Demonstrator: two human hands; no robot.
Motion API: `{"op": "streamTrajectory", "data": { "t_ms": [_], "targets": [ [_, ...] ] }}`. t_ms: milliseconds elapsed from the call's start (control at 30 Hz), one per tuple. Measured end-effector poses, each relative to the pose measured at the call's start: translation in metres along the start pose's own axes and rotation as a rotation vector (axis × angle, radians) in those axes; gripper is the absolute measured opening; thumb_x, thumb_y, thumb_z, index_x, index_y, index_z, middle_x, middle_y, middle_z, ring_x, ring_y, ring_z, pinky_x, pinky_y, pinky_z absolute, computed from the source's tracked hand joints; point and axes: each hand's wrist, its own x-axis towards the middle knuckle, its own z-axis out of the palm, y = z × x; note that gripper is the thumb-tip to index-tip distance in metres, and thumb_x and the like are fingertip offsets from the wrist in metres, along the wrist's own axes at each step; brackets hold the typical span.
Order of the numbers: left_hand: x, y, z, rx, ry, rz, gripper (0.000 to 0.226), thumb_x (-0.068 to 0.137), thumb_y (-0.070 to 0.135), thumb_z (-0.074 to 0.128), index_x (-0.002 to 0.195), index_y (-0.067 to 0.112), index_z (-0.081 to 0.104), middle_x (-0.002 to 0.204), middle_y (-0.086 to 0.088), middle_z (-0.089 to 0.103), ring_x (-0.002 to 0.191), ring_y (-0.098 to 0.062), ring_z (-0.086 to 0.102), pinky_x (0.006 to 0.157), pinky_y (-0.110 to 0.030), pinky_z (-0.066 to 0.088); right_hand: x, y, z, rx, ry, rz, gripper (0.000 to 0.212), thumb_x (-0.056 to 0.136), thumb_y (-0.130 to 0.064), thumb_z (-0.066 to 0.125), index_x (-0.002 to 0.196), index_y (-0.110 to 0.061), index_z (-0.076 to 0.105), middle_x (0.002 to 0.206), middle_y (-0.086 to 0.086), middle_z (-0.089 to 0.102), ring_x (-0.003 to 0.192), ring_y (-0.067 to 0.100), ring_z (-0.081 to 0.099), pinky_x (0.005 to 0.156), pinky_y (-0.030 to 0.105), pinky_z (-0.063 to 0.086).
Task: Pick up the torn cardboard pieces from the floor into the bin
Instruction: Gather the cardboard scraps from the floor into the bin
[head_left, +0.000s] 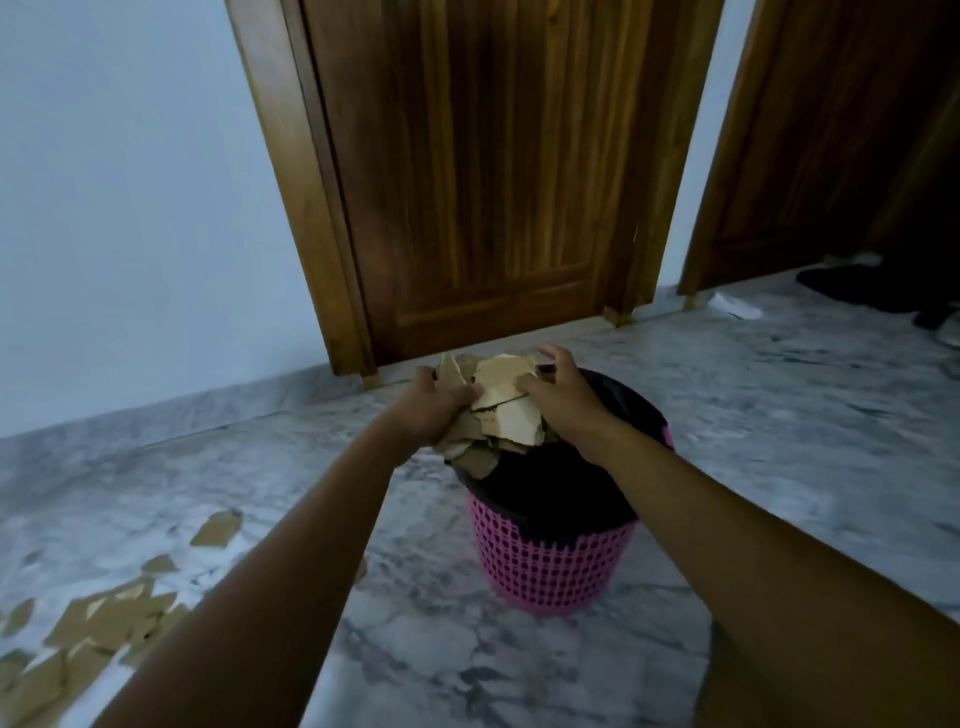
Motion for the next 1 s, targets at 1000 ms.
{"op": "streamTrajectory", "data": {
  "t_ms": [1000],
  "targets": [
    [-0.035, -0.103, -0.151, 0.347, 0.115, -0.094, 0.038, 0.092, 0.045, 0.062, 0.122, 0.023, 0.064, 0.112, -0.005, 0.068, 0.101, -0.022, 0.067, 0.084, -0.042, 0.057, 0.011, 0.008, 0.177, -0.555, -0.232, -0.227, 0.022, 0.097, -0.041, 0.057, 0.109, -0.025, 0.065, 0.106, -0.003, 0.065, 0.093, 0.019, 0.063, 0.081, 0.038, 0.057]
  ]
}}
